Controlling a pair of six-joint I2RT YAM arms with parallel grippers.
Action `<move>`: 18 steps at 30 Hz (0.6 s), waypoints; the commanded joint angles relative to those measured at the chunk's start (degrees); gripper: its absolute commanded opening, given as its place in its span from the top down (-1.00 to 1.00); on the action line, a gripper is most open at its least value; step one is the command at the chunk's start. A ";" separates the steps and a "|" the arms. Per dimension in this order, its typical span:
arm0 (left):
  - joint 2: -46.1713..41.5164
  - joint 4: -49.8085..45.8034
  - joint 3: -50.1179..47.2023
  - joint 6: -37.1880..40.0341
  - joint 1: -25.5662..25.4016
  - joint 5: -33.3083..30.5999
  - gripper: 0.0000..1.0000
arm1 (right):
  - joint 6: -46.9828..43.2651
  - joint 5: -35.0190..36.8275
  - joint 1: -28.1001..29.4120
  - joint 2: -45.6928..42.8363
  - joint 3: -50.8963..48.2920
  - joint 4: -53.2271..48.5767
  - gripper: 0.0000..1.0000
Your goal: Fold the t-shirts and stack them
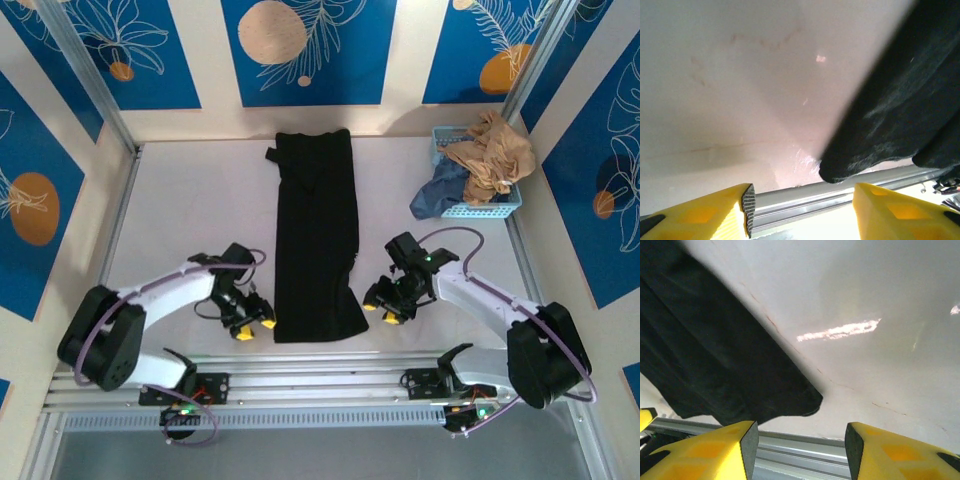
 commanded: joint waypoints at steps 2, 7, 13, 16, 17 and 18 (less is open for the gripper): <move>-0.28 9.69 -1.71 -6.40 -3.63 3.09 -0.10 | -1.93 -3.46 0.23 1.65 -1.23 2.30 -0.04; 2.24 14.63 -3.52 -9.51 -7.29 2.49 -0.03 | -1.40 -3.50 1.09 3.94 -1.66 4.24 -0.03; 6.66 15.58 -3.90 -9.54 -9.36 -2.19 0.42 | -0.62 -2.17 2.97 7.68 -1.97 7.77 -0.04; 6.36 15.64 -4.30 -9.73 -9.37 -4.68 0.56 | -0.34 -1.75 4.20 10.22 -1.07 9.05 -0.03; 5.98 15.69 -4.56 -9.97 -9.42 -5.08 0.61 | -0.12 -1.46 4.62 10.91 -0.77 9.20 -0.03; 5.45 15.59 -4.94 -10.32 -9.44 -5.30 0.66 | 0.03 -1.45 5.20 11.53 -0.52 9.62 -0.02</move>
